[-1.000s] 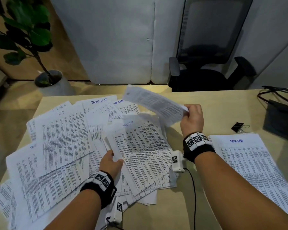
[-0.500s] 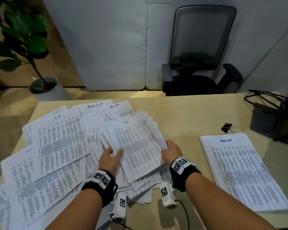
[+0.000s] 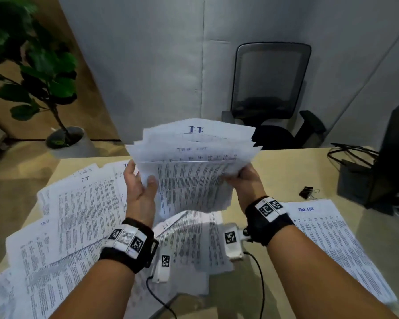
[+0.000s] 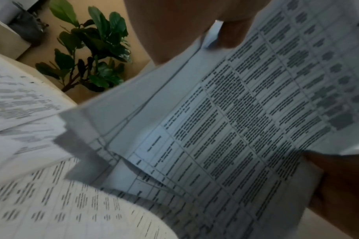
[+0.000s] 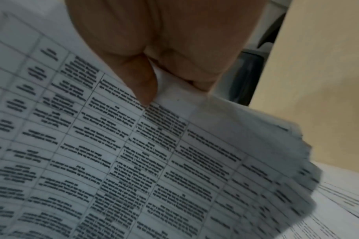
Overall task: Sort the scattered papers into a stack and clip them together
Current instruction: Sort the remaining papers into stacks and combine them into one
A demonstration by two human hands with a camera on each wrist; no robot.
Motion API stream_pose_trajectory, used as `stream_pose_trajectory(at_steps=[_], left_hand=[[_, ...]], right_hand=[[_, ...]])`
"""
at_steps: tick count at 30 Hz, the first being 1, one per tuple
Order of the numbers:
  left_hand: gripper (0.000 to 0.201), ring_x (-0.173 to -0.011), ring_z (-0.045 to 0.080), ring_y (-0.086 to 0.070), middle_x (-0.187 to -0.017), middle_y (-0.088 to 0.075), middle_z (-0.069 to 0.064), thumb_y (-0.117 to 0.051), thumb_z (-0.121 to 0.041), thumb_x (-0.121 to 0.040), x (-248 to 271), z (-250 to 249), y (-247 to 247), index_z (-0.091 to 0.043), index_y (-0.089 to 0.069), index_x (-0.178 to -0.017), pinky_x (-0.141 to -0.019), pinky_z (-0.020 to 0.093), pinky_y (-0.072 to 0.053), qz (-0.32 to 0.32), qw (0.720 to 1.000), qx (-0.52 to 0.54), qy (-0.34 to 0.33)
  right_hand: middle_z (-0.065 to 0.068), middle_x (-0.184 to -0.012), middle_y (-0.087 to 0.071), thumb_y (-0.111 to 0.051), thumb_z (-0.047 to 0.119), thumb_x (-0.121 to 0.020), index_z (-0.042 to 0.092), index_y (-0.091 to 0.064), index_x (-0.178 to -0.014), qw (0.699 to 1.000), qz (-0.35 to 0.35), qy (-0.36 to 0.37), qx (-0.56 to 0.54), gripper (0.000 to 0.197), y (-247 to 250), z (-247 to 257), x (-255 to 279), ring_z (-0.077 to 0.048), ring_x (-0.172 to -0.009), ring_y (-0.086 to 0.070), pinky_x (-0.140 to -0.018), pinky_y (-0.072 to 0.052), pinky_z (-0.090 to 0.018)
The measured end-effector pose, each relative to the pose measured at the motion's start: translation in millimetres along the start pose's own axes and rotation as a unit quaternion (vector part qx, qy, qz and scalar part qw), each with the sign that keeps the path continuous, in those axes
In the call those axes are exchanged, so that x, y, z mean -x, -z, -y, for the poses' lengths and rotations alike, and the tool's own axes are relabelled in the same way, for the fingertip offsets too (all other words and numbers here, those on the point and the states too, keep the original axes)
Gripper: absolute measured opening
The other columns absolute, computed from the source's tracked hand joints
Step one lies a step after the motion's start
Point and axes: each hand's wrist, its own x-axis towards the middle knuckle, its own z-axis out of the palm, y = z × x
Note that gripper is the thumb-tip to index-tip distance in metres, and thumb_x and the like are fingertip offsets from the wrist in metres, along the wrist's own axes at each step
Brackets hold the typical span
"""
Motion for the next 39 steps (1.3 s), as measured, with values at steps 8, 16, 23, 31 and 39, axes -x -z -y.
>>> stream_pose_trajectory(at_steps=[8,16,23,31,39], left_hand=[[0.049,-0.097,0.017,-0.055,-0.109,-0.050,0.002,-0.055,0.002,-0.089,2,1,0,-0.034,-0.038,-0.118,-0.083,0.038,-0.052,-0.029,0.999,-0.012,0.023],[0.032,-0.080,0.007,-0.061,-0.097,-0.055,0.002,-0.059,-0.007,-0.086,-7,-3,-10,-0.025,-0.044,-0.109,-0.070,0.029,-0.053,-0.073,0.997,0.009,-0.016],[0.016,-0.080,0.013,-0.055,-0.087,-0.055,-0.001,-0.054,-0.023,-0.091,-15,-1,-14,-0.016,-0.047,-0.104,-0.079,0.036,-0.048,-0.096,0.995,-0.030,-0.016],[0.036,-0.095,0.024,-0.061,-0.104,-0.061,0.008,-0.057,0.005,-0.086,-13,30,-6,-0.012,-0.044,-0.115,-0.076,0.034,-0.054,-0.077,0.991,-0.077,0.075],[0.024,-0.086,0.021,-0.059,-0.094,-0.058,0.000,-0.050,-0.004,-0.095,-2,62,2,-0.021,-0.043,-0.112,-0.067,0.030,-0.049,-0.041,0.978,-0.151,0.139]], right_hand=[[-0.002,-0.103,-0.054,-0.058,-0.015,-0.082,0.016,-0.041,-0.119,0.999,0.045,0.022,0.021,0.051,-11,-11,15,-0.012,-0.092,-0.053,-0.067,-0.050,-0.018],[-0.006,-0.108,-0.054,-0.060,-0.004,-0.068,0.030,-0.044,-0.113,0.999,0.023,0.037,0.022,0.058,-16,-4,10,-0.021,-0.096,-0.057,-0.070,-0.054,-0.036],[-0.003,-0.097,-0.061,-0.051,-0.009,-0.086,0.023,-0.049,-0.109,0.999,-0.019,0.033,0.028,0.039,-17,-10,5,-0.013,-0.086,-0.059,-0.065,-0.050,-0.024],[-0.004,-0.101,-0.059,-0.054,-0.003,-0.084,0.018,-0.043,-0.112,0.994,-0.012,-0.004,0.113,0.036,-11,-33,6,-0.017,-0.090,-0.057,-0.069,-0.052,-0.031],[0.001,-0.100,-0.062,-0.052,0.001,-0.091,0.017,-0.049,-0.110,0.980,0.006,-0.030,0.195,0.026,-9,-58,4,-0.009,-0.089,-0.057,-0.067,-0.044,-0.012]])
